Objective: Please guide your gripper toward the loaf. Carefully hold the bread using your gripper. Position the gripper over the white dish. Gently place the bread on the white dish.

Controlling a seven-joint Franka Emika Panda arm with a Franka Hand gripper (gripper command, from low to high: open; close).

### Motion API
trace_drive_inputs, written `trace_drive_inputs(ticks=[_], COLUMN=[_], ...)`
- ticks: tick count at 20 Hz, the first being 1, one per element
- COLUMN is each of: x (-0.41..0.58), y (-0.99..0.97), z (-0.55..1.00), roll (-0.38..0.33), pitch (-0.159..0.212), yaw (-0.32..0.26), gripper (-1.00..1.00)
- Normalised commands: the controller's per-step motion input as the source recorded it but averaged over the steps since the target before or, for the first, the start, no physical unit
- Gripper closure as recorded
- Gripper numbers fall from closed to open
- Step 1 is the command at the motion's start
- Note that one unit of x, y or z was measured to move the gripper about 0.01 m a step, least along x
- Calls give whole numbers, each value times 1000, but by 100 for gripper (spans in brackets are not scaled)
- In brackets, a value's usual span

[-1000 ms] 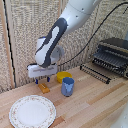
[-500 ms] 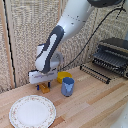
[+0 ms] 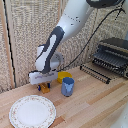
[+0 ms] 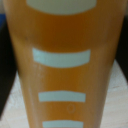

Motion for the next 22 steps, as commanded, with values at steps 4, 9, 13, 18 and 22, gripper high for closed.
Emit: trace_drive_inputs(ticks=[4,9,13,18,22], x=[56,136,6,-209,-361], y=[0,0,235,545,631], z=[366,931,989,906,557], roll=[33,88,26,0,3], pitch=[0,6,18,0,0], yaw=[9,0,-20,-13,-24], gripper=[100,100,100,100,100])
